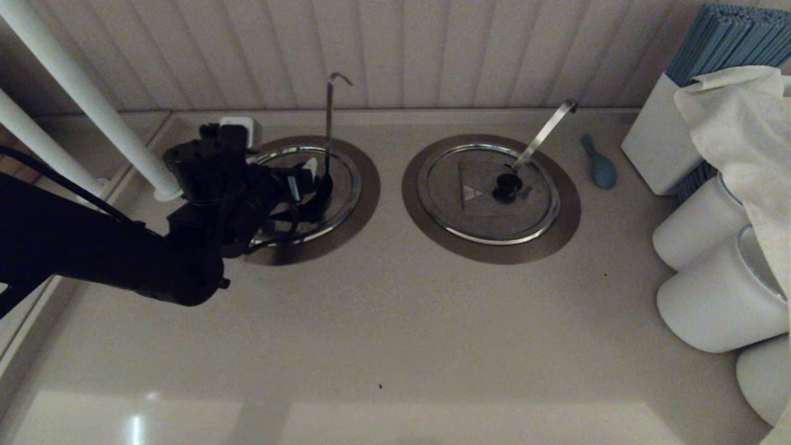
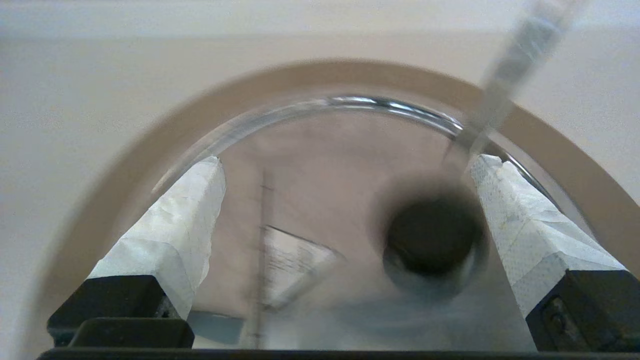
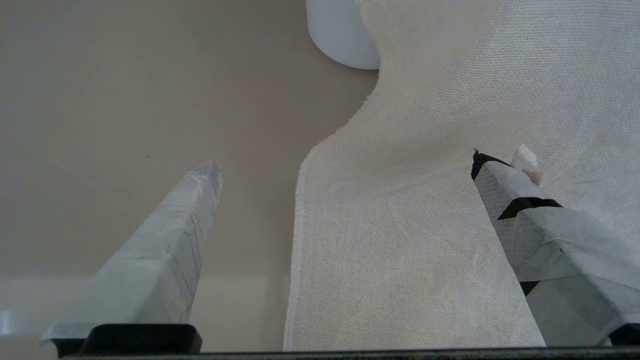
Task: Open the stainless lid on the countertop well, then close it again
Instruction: Open the lid
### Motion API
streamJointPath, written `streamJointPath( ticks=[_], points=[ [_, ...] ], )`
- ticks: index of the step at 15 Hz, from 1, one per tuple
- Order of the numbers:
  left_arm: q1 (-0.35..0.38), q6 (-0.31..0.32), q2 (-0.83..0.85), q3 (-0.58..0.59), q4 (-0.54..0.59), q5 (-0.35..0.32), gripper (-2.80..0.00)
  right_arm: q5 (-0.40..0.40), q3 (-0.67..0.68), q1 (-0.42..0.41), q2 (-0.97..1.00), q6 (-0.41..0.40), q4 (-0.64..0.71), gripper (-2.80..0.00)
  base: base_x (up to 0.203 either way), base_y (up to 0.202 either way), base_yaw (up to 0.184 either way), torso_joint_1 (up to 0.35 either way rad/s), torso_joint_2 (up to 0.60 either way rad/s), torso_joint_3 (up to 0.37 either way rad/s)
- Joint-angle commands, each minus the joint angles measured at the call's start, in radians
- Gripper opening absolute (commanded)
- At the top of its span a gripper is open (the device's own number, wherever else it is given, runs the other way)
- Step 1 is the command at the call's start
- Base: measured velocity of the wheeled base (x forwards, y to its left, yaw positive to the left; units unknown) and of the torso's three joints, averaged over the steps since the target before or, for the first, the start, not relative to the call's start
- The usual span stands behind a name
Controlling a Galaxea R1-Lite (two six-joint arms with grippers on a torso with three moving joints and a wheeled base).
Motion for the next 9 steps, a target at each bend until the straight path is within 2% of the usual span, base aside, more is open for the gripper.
streamJointPath(
  ticks=[1,5,9],
  points=[
    [0.013,0.001,-0.032,-0.001,-0.002,0.001,0.00,0.000,0.000,0.000,0.001,0.000,0.000,0.00,0.000,0.000,0.000,0.000,0.00,0.000],
    [0.052,0.001,-0.041,-0.012,-0.001,-0.002,0.00,0.000,0.000,0.000,0.001,0.000,0.000,0.00,0.000,0.000,0.000,0.000,0.00,0.000],
    [0.013,-0.003,-0.004,-0.001,0.011,-0.005,0.00,0.000,0.000,0.000,0.001,0.000,0.000,0.00,0.000,0.000,0.000,0.000,0.00,0.000]
  ],
)
